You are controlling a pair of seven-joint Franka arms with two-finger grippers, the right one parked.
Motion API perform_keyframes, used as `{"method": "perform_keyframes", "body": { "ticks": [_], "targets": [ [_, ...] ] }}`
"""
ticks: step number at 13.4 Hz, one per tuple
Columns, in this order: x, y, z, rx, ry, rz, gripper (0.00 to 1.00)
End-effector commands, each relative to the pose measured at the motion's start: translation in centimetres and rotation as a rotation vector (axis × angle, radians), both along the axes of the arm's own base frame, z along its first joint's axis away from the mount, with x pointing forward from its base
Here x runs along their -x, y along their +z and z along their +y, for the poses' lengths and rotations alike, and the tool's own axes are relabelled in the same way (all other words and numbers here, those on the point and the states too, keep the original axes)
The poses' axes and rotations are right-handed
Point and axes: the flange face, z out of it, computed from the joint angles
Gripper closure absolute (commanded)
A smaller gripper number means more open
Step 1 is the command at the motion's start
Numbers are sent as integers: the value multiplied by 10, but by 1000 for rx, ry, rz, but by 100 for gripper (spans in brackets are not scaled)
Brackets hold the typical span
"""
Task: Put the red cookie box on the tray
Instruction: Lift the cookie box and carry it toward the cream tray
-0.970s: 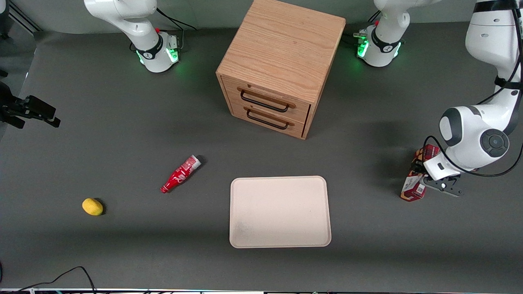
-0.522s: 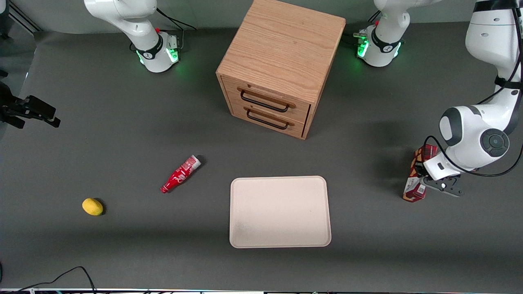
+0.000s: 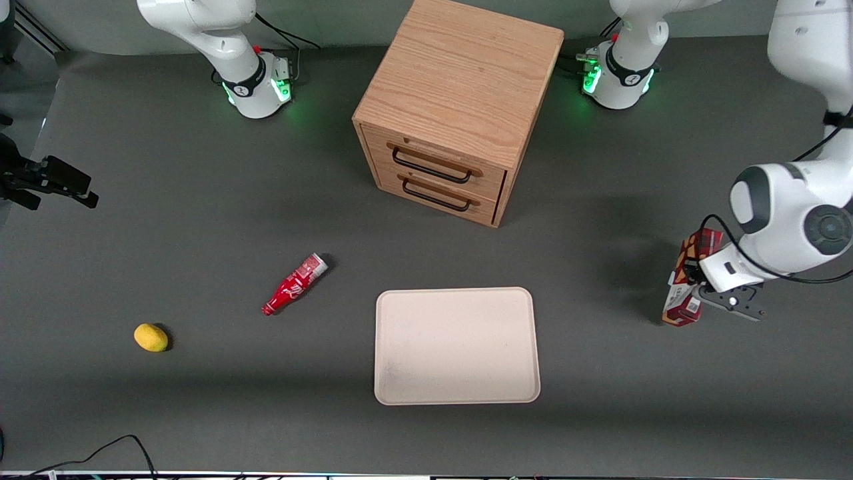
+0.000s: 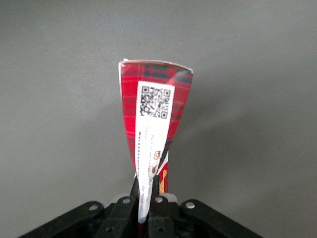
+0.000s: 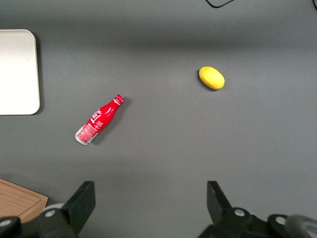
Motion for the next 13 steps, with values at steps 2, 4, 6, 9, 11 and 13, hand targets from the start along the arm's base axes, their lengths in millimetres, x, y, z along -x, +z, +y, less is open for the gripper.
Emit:
{"method": "perform_keyframes", "body": {
  "ticks": [2,4,6,9,11,13],
  "targets": [
    [-6,144,-16,-15,26,69,100],
    [-5,207,-28,-16,30,82,100],
    [2,245,-38,-18,49,103,100],
    [2,254,-52,-8,56,92,100],
    [-2,262,-85,1,99,69,100],
    [-14,256,-134,19,157,65,100]
  ]
}}
